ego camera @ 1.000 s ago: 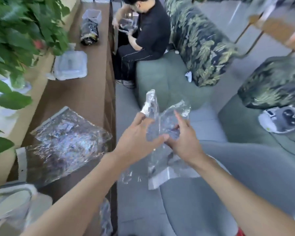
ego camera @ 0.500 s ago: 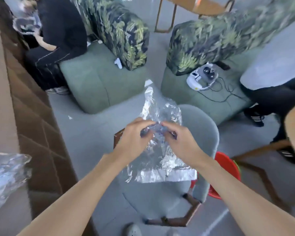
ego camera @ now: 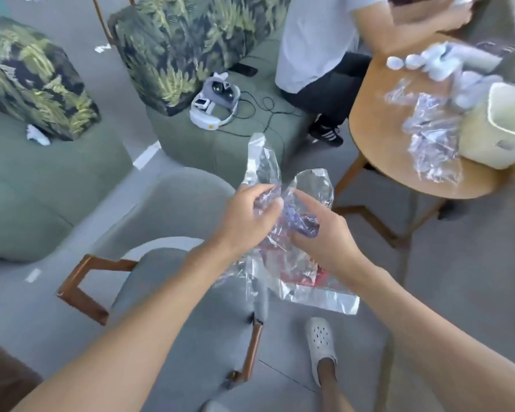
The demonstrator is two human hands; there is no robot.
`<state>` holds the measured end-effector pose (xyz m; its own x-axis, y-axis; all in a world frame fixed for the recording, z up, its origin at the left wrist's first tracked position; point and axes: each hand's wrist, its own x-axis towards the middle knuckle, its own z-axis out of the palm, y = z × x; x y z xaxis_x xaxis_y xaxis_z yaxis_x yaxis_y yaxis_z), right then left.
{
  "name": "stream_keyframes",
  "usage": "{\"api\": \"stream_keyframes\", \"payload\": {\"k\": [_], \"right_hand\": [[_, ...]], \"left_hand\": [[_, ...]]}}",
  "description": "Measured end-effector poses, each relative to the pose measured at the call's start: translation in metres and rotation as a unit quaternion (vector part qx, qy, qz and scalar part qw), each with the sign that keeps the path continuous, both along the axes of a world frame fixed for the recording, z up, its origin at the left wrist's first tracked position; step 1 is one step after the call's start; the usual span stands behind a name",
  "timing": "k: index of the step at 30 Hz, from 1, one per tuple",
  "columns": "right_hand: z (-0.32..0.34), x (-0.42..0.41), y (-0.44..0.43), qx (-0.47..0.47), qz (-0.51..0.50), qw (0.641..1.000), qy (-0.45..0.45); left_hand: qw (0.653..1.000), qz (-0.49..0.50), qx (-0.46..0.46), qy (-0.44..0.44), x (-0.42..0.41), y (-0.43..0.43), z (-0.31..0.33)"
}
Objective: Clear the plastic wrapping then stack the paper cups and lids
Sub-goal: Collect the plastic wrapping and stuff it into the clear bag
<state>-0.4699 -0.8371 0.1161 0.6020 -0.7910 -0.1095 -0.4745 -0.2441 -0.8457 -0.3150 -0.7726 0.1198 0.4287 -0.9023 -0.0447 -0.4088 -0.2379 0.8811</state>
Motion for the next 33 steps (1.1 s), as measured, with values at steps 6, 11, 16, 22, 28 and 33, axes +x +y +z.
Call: {"api": "stream_keyframes", "payload": {"k": [6,11,16,22,28,33], "right_hand": [[-0.073,-0.079,-0.103,0.037,-0.106,0.993,0.037],[-0.163,-0.107,-0.192,0.063,-0.127,0.987,0.077],[-0.278,-0.111,-0.255,0.061,-0.106,0.981,0.148],[-0.440,-0.080,-0.279,0.072,-0.026,0.982,0.172],[-0.563,-0.038,-0.263,0.058,-0.045,0.988,0.133],[-0.638,-0.027,-0.260,0.055,-0.041,0.974,0.216]], "left_hand": [[0.986,-0.115,0.119,-0.015,-0.064,-0.090,-0.058],[0.977,-0.094,0.186,-0.052,-0.095,-0.169,-0.150],[0.969,-0.055,0.227,-0.078,-0.102,-0.224,-0.281],[0.961,-0.001,0.267,-0.070,-0.090,-0.238,-0.441],[0.956,0.011,0.264,-0.124,-0.072,-0.225,-0.558],[0.942,-0.039,0.319,-0.093,-0.062,-0.223,-0.621]]}}
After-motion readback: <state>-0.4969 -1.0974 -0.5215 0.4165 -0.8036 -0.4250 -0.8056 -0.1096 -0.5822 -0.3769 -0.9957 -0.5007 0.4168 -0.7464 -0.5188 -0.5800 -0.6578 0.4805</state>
